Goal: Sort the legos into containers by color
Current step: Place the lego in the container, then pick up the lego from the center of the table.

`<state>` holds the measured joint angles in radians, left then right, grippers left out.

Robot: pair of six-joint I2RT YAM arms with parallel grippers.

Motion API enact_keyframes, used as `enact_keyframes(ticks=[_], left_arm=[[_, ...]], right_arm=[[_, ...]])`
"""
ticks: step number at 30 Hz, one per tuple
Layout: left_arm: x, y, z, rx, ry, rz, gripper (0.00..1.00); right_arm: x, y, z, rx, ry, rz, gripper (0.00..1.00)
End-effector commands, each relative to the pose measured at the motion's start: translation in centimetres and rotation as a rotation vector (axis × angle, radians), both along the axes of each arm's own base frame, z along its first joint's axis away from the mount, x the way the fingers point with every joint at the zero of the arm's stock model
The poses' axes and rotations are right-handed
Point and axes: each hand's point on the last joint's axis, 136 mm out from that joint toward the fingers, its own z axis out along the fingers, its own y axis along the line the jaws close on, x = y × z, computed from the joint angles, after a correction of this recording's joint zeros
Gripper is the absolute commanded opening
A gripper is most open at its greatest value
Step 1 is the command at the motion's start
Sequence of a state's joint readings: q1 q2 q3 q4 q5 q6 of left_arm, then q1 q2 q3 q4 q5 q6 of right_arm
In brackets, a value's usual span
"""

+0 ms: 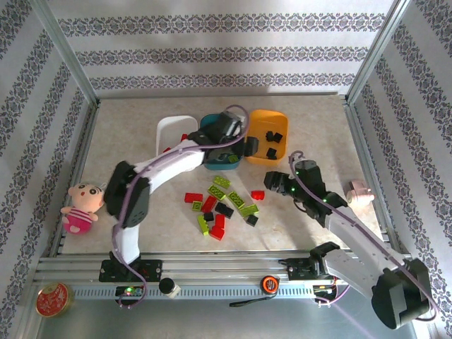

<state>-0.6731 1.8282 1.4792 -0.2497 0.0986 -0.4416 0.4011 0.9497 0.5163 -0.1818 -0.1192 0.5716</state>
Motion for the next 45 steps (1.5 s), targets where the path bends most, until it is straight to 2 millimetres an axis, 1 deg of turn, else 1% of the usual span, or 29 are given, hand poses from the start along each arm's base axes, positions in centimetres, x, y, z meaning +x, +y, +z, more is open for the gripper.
enact_keyframes(ticks=[1, 2, 4, 7, 10, 13, 17, 21, 23, 27, 30, 32, 34, 36, 38, 40, 41, 43, 45], left_arm=[[-1.9, 2.1, 2.6, -0.109, -0.087, 0.047, 0.94], [-2.8, 2.9, 2.3, -0.108, -0.084, 0.053, 0.97], [-4.9, 4.8, 1.3, -0.103, -0.07, 0.072, 1.0], [-7.8, 7.5, 0.1, -0.112, -0.062, 0.104, 1.0], [-10.2, 10.2, -0.8, -0.122, -0.072, 0.146, 1.0], [-12.1, 12.4, -1.5, -0.13, -0.082, 0.179, 1.0], [-14.1, 14.7, -3.0, -0.125, -0.075, 0.225, 1.0], [-15.4, 16.9, -3.9, -0.091, -0.07, 0.281, 1.0], [-15.8, 17.8, -4.1, -0.077, -0.076, 0.3, 1.0], [-16.6, 19.2, -4.6, -0.065, -0.081, 0.337, 1.0], [-17.0, 20.0, -5.0, -0.052, -0.081, 0.358, 1.0], [-17.2, 20.3, -5.1, -0.041, -0.079, 0.364, 1.0], [-17.3, 20.7, -5.2, -0.027, -0.078, 0.376, 1.0], [-17.4, 21.2, -5.1, -0.01, -0.082, 0.389, 1.0], [-17.5, 21.8, -5.0, 0.002, -0.089, 0.41, 1.0], [-17.7, 22.2, -4.9, 0.004, -0.093, 0.421, 1.0], [-17.7, 22.2, -4.8, 0.001, -0.095, 0.425, 1.0], [-17.9, 22.5, -4.7, -0.002, -0.097, 0.434, 1.0], [-18.1, 22.6, -4.8, -0.006, -0.098, 0.433, 1.0]], right_arm=[[-0.6, 1.4, -1.6, -0.019, 0.03, 0.024, 0.73], [-0.7, 1.7, -2.0, -0.027, 0.038, 0.026, 0.73], [-0.7, 2.5, -2.8, -0.037, 0.061, 0.035, 0.74], [-0.7, 3.4, -4.3, -0.063, 0.099, 0.043, 0.74], [-0.5, 4.6, -5.5, -0.087, 0.125, 0.066, 0.73], [0.1, 5.1, -6.7, -0.116, 0.155, 0.062, 0.74], [1.2, 5.0, -8.0, -0.17, 0.166, 0.047, 0.73], [1.9, 5.5, -9.0, -0.202, 0.189, 0.063, 0.67], [2.0, 5.4, -9.3, -0.212, 0.197, 0.066, 0.63], [2.1, 5.6, -9.3, -0.222, 0.2, 0.083, 0.51], [2.3, 5.8, -8.4, -0.221, 0.187, 0.101, 0.42], [2.4, 6.2, -7.1, -0.21, 0.161, 0.118, 0.39], [2.6, 6.9, -5.2, -0.186, 0.127, 0.143, 0.37], [3.0, 8.1, -2.8, -0.155, 0.083, 0.179, 0.37], [3.7, 9.9, -0.5, -0.116, 0.045, 0.231, 0.37], [4.7, 12.5, 1.7, -0.075, 0.004, 0.293, 0.37], [5.2, 13.7, 2.4, -0.061, -0.009, 0.318, 0.37], [6.5, 16.9, 3.9, -0.026, -0.037, 0.382, 0.38], [8.0, 19.6, 4.5, -0.017, -0.06, 0.417, 0.38]])
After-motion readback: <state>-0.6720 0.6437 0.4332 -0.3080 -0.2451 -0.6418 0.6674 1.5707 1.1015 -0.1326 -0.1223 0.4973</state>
